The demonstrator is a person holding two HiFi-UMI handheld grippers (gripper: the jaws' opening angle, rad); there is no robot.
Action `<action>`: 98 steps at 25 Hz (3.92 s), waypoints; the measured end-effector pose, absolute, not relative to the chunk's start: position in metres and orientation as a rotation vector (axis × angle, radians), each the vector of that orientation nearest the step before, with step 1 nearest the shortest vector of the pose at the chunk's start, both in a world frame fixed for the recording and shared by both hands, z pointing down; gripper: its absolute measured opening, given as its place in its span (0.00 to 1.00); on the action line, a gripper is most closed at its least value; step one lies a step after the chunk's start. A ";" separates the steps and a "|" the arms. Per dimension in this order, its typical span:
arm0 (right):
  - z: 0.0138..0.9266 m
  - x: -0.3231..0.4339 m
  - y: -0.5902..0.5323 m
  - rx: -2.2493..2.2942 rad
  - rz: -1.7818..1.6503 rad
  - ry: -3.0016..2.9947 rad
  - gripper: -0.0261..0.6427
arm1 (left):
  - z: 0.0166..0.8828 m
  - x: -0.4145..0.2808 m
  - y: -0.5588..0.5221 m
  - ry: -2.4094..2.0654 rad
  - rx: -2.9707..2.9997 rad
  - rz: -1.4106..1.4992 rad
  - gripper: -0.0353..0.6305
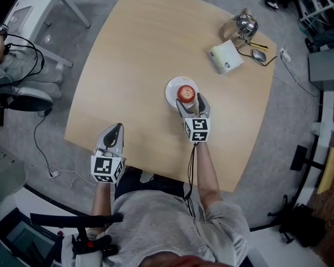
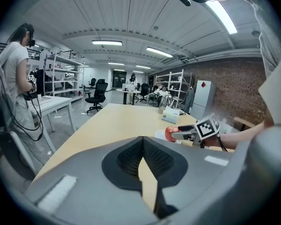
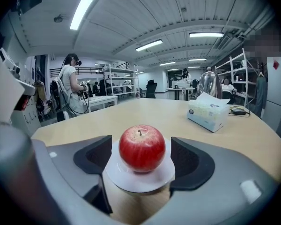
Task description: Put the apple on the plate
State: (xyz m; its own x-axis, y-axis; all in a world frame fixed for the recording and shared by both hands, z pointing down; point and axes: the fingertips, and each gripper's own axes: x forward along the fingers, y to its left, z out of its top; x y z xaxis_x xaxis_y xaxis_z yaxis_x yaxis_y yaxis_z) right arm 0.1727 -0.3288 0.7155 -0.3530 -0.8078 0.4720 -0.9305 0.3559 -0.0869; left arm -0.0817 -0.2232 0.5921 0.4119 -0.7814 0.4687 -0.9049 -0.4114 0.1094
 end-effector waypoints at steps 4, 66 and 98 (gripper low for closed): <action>0.704 0.174 -0.321 1.550 0.482 -2.272 0.62 | 0.583 -0.083 -0.220 -1.452 2.346 0.480 0.08; 0.532 0.190 -0.132 2.053 0.294 -2.188 0.23 | 0.505 -0.055 -0.159 -1.158 2.692 0.338 0.08; 0.497 0.192 -0.041 2.281 0.234 -2.088 0.08 | 0.476 -0.041 -0.130 -1.019 2.847 0.283 0.08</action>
